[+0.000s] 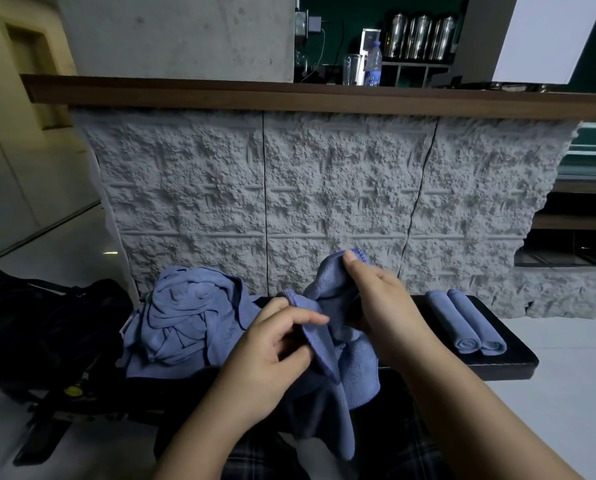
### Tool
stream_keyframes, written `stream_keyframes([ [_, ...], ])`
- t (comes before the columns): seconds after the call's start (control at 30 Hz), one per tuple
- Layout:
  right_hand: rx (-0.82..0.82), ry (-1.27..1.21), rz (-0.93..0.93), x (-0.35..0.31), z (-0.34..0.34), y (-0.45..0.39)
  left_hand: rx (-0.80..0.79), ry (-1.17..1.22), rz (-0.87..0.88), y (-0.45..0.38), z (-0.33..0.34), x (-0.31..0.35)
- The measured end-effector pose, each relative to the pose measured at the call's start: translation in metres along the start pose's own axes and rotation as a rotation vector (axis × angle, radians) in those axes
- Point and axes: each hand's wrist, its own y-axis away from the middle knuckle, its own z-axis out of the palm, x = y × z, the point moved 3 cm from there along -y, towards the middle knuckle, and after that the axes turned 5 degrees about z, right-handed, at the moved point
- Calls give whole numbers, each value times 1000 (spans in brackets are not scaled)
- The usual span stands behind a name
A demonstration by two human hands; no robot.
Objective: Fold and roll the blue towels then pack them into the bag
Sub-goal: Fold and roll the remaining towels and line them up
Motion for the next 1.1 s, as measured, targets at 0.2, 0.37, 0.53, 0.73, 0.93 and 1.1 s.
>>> stream_keyframes([
  [0.2, -70, 82, 12, 3, 3, 4, 280, -284, 114, -2, -12, 3],
  [0.37, -187, 253, 18, 8, 7, 10, 306, -391, 89, -1, -20, 1],
  [0.53, -336, 223, 28, 5, 15, 17, 218, -370, 52, 0, -12, 7],
  [0.73, -448, 213, 111, 3, 18, 22, 211, -338, -4, -1, -13, 12],
  [0.93, -602, 209, 71, 3, 16, 25, 323, -165, 15, -4, -15, 16],
  [1.1, -680, 257, 48, 1, 20, 33, 306, -64, -7, -4, -9, 21],
])
